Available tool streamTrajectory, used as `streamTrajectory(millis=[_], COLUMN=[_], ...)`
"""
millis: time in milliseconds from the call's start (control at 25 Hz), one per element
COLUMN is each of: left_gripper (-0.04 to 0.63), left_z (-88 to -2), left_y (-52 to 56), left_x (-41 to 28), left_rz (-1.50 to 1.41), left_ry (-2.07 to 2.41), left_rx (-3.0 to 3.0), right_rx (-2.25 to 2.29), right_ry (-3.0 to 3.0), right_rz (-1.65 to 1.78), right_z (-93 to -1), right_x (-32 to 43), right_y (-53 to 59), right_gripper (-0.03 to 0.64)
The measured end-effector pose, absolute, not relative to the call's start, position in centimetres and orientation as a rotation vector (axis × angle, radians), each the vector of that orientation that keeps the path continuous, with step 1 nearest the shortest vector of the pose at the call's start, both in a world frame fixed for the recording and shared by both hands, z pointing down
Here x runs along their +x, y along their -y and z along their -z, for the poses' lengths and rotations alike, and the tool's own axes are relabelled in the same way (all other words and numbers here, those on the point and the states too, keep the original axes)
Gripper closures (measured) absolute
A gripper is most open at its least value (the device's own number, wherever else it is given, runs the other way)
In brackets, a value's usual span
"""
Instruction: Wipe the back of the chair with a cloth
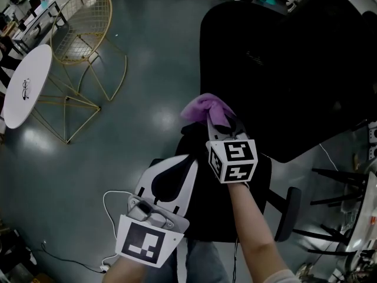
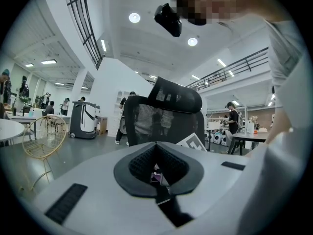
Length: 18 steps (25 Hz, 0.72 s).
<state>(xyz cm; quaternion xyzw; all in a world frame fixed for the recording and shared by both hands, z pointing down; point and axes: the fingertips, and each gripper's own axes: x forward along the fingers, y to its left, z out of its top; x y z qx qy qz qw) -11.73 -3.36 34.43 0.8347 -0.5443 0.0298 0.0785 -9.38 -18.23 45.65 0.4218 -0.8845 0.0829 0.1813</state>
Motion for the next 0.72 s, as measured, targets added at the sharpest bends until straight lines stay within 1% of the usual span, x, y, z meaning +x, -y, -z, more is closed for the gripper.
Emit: streamTrajectory(millis=[200, 520, 720], left_gripper=[0.583, 0.583, 0.583], left_z=[-34.8, -36.1, -36.6], left_y=[3.1, 2.8, 3.0], left_x=[-12.0, -11.8, -11.5], left_rz=[-0.081, -0.106, -0.12], left_ry=[1.63, 1.608, 1.6], left_rx=[2.492, 2.485, 2.484], right_rx=[1.206, 1.209, 1.22], right_ry=[2.506, 2.492, 2.488], right_rz=[-0.249, -0.325, -0.295], right_z=[-45.9, -48.9, -48.9], right_x=[-9.2, -8.9, -8.5], right_y=[17.8, 16.7, 16.9], right_gripper=[0.572, 0.572, 0.572])
